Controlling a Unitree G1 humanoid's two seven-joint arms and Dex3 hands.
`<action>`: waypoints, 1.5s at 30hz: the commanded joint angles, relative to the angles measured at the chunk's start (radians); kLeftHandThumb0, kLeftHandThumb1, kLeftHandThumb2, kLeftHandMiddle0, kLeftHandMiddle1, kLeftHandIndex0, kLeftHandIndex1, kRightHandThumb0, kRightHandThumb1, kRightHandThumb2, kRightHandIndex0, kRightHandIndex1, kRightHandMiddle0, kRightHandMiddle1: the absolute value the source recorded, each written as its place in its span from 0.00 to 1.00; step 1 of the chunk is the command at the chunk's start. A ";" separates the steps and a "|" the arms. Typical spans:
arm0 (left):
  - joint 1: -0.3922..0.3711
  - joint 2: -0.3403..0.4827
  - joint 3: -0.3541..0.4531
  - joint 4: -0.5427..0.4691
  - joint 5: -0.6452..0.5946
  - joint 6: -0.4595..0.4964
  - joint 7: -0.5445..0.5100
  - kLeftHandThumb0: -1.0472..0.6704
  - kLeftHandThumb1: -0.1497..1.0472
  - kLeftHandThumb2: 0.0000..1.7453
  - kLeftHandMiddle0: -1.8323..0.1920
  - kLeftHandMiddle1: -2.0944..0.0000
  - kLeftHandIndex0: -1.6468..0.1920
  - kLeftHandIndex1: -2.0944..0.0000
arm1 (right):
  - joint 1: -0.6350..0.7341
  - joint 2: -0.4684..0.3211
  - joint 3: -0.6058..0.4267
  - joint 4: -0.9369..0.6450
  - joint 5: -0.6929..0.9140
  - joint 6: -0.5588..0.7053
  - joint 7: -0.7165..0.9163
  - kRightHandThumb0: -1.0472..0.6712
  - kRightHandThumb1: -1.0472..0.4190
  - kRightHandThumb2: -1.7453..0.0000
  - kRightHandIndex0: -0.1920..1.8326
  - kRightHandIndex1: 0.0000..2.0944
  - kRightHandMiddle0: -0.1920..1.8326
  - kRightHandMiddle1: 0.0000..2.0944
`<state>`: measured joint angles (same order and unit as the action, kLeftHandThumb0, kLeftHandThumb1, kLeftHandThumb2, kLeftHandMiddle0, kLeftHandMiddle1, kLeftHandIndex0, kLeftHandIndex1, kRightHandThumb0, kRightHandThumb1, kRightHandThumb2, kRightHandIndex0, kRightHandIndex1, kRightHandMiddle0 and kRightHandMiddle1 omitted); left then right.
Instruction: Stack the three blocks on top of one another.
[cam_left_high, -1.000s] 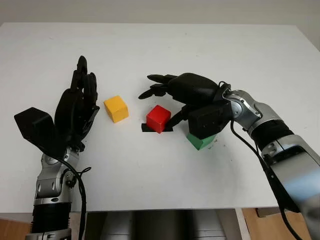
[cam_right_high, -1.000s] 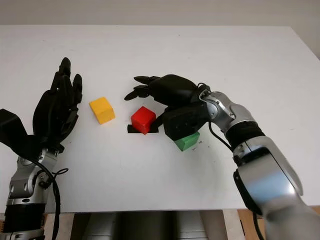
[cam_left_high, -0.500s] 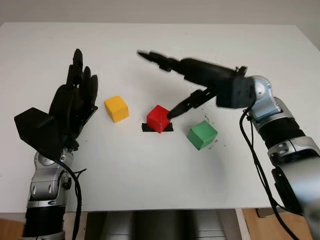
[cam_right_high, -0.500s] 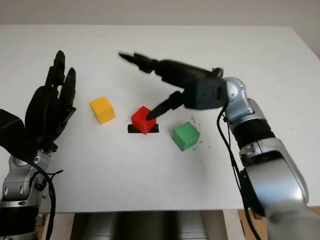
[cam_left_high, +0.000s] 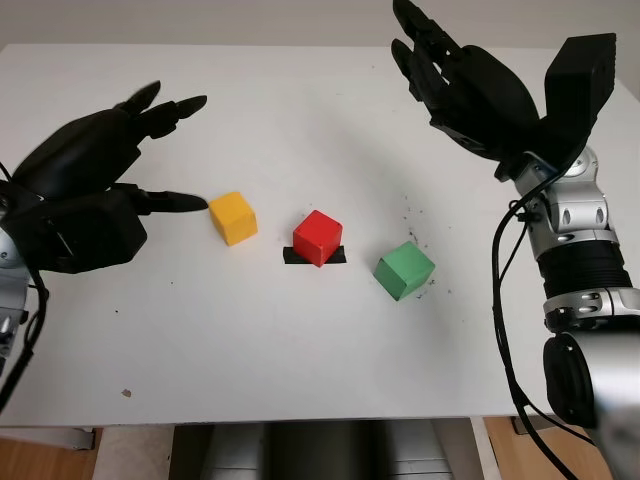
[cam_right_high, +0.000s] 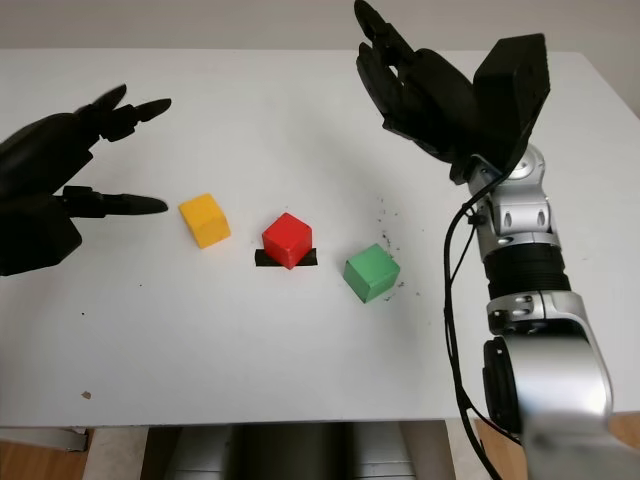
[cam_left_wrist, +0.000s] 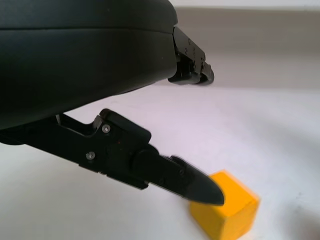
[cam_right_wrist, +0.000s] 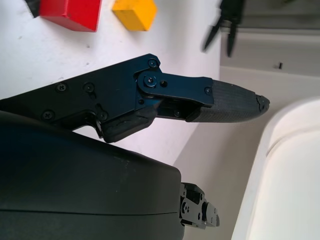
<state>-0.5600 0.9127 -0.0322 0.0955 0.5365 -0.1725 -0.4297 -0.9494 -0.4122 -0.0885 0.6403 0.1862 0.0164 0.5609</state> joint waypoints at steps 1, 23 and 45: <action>-0.049 0.029 -0.039 0.011 0.037 -0.037 -0.015 0.22 0.84 0.02 1.00 1.00 0.73 0.96 | -0.001 0.007 -0.021 -0.026 0.012 0.016 -0.019 0.11 0.00 0.66 0.00 0.00 0.00 0.00; -0.270 -0.017 -0.331 0.320 0.519 -0.325 0.412 0.27 0.82 0.03 0.98 0.98 0.68 0.97 | 0.027 0.024 -0.038 -0.048 0.022 0.035 -0.050 0.12 0.00 0.65 0.00 0.00 0.00 0.00; -0.295 -0.052 -0.392 0.418 0.536 -0.408 0.499 0.27 0.84 0.03 0.97 0.97 0.59 0.94 | 0.049 0.024 -0.037 -0.087 0.011 0.063 -0.053 0.12 0.00 0.64 0.00 0.00 0.00 0.00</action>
<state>-0.8448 0.8631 -0.4156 0.5076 1.0854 -0.5735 0.0602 -0.9075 -0.3867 -0.1235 0.5774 0.1964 0.0810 0.5038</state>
